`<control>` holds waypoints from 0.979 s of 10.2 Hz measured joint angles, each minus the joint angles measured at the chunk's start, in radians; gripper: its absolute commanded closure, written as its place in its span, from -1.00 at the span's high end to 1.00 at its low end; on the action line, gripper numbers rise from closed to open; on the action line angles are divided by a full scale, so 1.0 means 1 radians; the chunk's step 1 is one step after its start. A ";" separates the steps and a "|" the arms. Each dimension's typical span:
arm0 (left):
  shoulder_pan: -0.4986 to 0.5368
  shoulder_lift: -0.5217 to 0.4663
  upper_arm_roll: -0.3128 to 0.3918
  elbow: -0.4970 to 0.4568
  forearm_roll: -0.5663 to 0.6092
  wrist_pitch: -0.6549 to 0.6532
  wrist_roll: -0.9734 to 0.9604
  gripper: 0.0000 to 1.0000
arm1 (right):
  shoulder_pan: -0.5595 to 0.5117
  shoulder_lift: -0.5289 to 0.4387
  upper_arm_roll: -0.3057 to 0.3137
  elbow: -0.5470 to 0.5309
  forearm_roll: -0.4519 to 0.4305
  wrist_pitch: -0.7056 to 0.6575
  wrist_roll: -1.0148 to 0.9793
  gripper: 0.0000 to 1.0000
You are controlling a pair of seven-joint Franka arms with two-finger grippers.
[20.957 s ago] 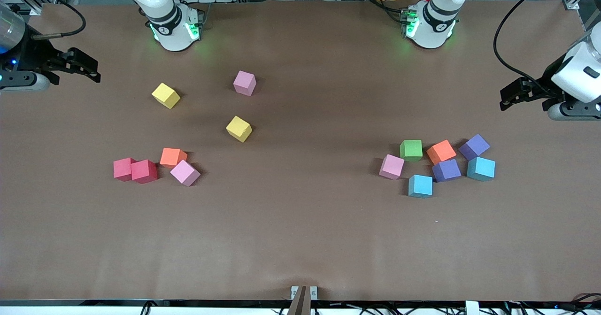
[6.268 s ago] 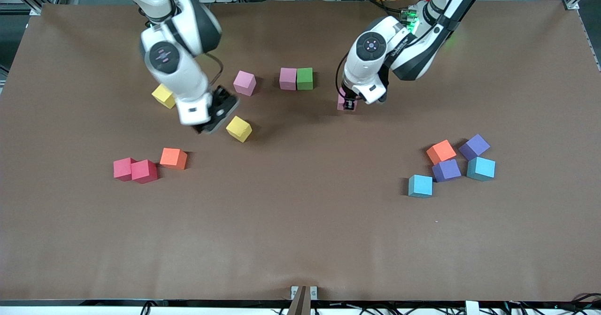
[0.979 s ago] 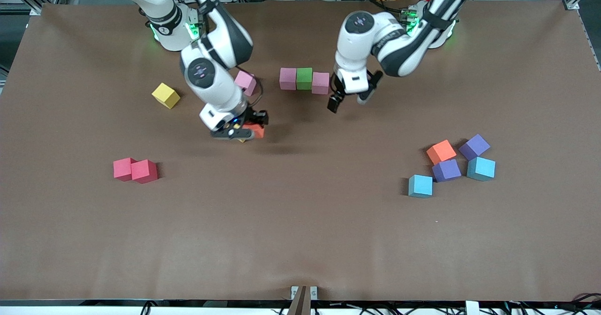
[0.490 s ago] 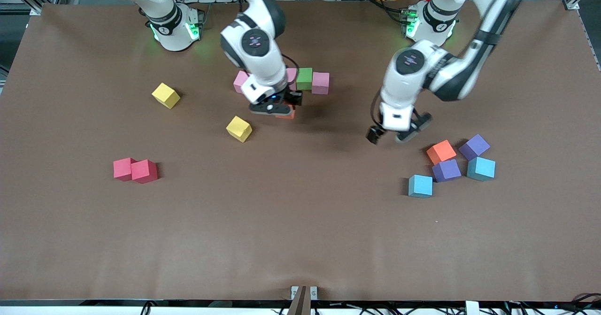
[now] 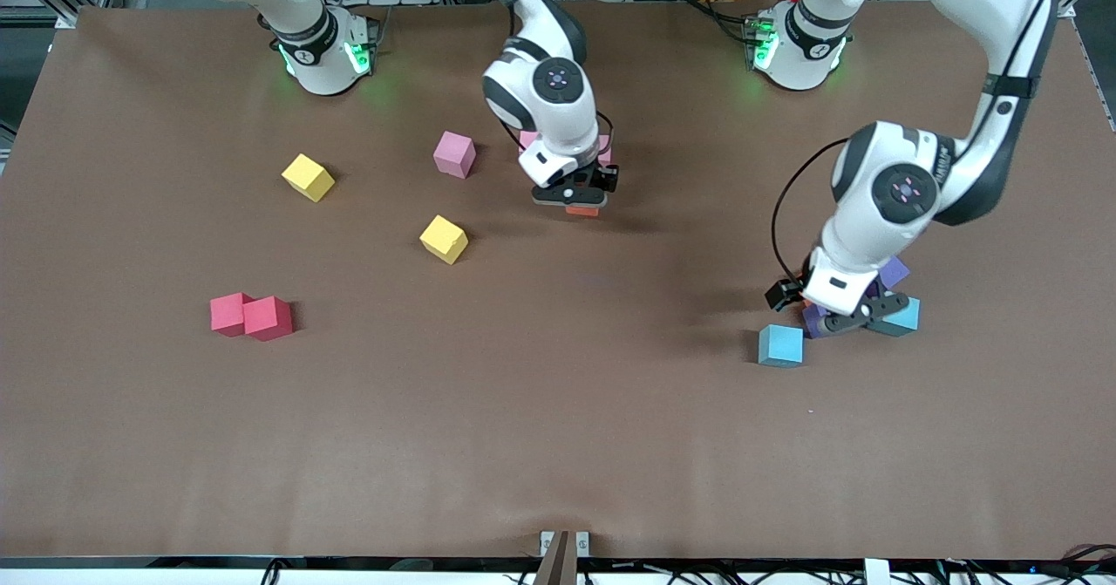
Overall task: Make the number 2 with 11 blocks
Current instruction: 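Place orange against the lilac with the right gripper while the left gripper reaches blue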
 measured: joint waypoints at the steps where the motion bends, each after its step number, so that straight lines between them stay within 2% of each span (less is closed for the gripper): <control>1: -0.014 0.037 0.025 0.042 -0.001 -0.017 0.069 1.00 | 0.012 0.021 -0.005 0.006 0.000 0.027 0.001 -0.52; 4: -0.060 0.160 0.111 0.154 -0.011 -0.023 0.227 1.00 | 0.017 0.043 -0.006 0.009 -0.001 0.030 -0.007 -0.53; 7: -0.122 0.219 0.130 0.267 -0.086 -0.123 0.243 1.00 | 0.033 0.050 -0.001 -0.005 -0.001 0.009 -0.010 -0.54; 10: -0.135 0.260 0.144 0.293 -0.088 -0.141 0.377 1.00 | 0.039 0.054 0.022 -0.014 -0.001 0.009 -0.008 -0.55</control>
